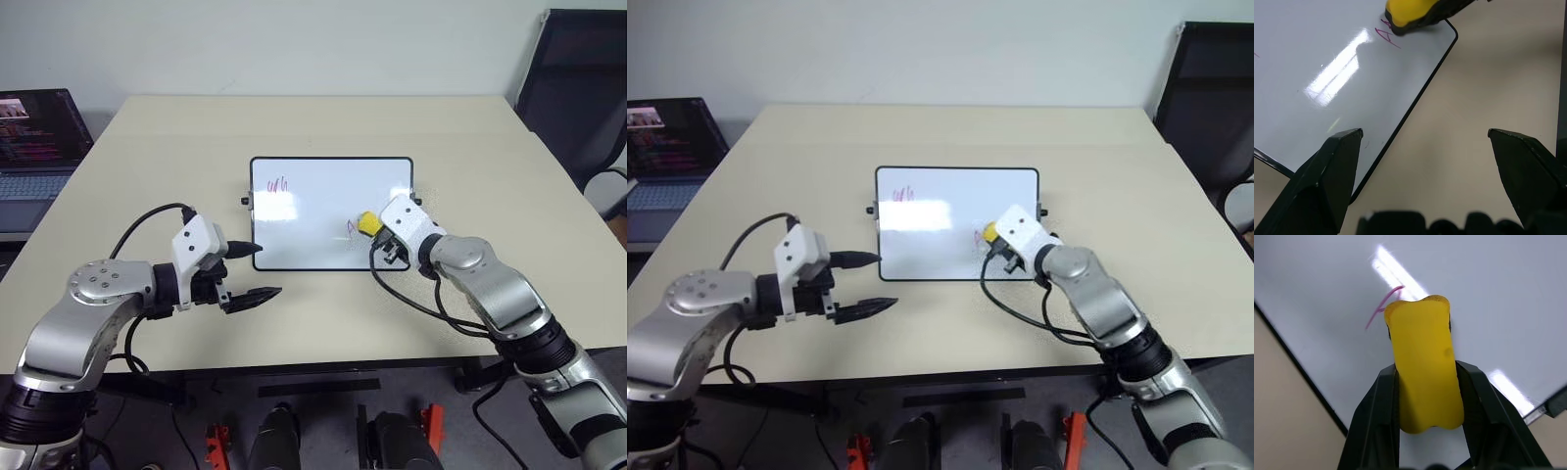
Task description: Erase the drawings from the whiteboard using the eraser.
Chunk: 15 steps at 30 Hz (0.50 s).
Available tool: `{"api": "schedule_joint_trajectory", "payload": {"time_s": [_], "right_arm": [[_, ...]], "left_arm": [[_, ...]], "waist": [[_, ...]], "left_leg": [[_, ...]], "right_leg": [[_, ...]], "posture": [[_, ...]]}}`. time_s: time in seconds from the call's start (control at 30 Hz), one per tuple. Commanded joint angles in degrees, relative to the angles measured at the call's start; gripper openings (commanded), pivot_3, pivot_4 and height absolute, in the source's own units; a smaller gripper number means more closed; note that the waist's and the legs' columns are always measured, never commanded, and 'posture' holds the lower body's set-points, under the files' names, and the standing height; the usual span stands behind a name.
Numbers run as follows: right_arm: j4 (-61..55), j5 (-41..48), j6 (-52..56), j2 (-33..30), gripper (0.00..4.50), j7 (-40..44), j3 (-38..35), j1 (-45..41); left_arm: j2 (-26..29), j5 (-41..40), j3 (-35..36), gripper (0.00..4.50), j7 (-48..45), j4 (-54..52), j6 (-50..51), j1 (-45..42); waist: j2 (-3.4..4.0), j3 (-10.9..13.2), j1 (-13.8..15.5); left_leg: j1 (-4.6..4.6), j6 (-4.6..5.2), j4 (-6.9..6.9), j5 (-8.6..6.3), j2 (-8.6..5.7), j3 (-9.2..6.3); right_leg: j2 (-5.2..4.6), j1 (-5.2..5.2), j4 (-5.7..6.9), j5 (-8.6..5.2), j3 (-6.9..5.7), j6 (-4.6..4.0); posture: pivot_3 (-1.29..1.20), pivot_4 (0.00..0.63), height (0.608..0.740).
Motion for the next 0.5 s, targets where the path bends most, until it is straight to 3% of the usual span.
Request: {"api": "schedule_joint_trajectory", "payload": {"time_s": [0.03, 0.2, 0.5], "right_arm": [[0.7, -2.96, -1.59, 0.2, 1.28, 1.08, 0.77, -1.36], [6.35, -7.36, -6.55, 2.3, 1.27, -2.41, -2.0, -4.3], [5.67, -11.24, -6.74, -0.63, 1.27, 8.38, 5.09, -2.95]], "left_arm": [[-0.15, 0.11, 0.23, 4.5, -0.23, -0.19, -1.48, -1.06], [-0.08, 0.19, 0.14, 4.5, -0.31, 0.43, -2.03, -0.85], [0.28, 0.44, 0.85, 4.5, -0.22, 1.39, -2.73, -0.18]], "waist": [[0.0, 0.0, 0.01], [0.0, 0.0, -0.02], [-0.01, -0.01, -0.01]], "left_leg": [[0.0, 0.0, 0.0, 0.0, 0.01, 0.0], [0.04, -0.01, 0.08, 0.01, 0.02, 0.0], [0.09, 0.02, 0.09, 0.05, 0.02, 0.0]], "right_leg": [[0.01, 0.0, 0.0, 0.0, 0.0, 0.0], [0.02, -0.02, 0.18, 0.0, 0.03, 0.01], [0.03, -0.04, 0.35, -0.03, 0.04, -0.01]], "posture": [[0.0, 0.15, 0.74], [0.0, 0.15, 0.74], [0.0, 0.15, 0.74]]}}
